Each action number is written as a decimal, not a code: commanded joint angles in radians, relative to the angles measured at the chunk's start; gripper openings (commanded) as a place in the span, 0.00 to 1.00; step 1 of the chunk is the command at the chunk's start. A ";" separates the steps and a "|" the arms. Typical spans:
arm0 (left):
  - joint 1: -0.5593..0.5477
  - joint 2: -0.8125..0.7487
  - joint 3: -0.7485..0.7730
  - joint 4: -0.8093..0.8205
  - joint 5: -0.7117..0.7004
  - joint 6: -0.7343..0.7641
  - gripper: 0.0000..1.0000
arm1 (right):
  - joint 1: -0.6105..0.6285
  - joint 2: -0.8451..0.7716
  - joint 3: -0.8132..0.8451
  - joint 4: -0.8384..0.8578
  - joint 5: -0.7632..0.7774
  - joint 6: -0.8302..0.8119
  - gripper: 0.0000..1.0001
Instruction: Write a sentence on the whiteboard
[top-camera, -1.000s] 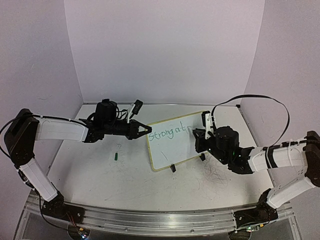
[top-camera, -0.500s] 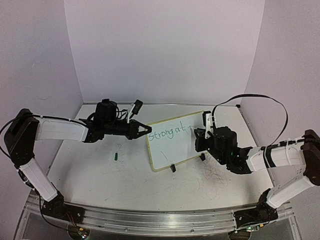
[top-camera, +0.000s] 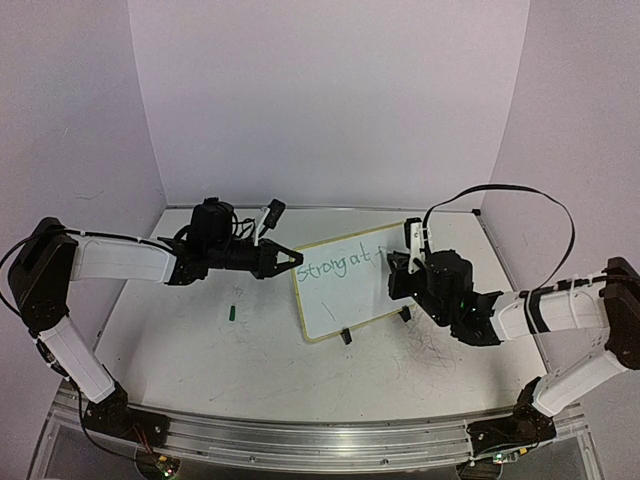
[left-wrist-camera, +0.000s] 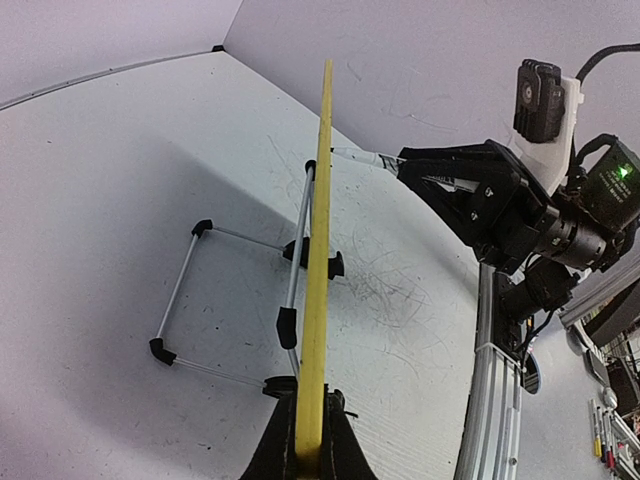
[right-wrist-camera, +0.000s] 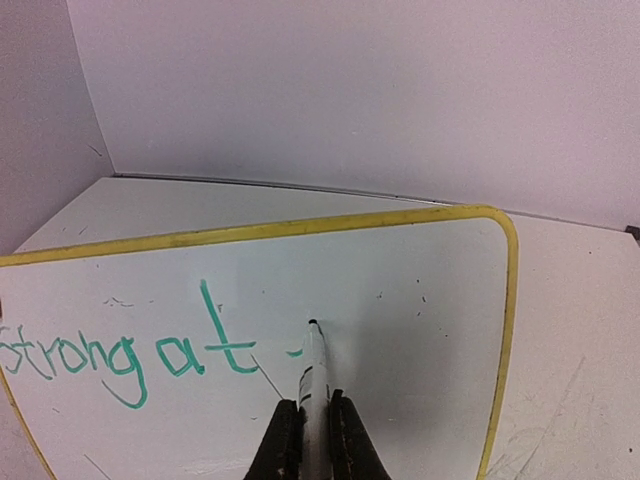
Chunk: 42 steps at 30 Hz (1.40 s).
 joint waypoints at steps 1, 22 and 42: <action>-0.002 -0.054 0.018 0.033 -0.020 0.054 0.00 | 0.002 0.015 0.035 0.032 -0.037 -0.010 0.00; -0.002 -0.062 0.018 0.032 -0.023 0.056 0.00 | 0.019 -0.003 -0.022 -0.042 -0.036 0.053 0.00; -0.002 -0.062 0.017 0.030 -0.023 0.057 0.00 | 0.020 0.002 -0.011 -0.089 0.039 0.073 0.00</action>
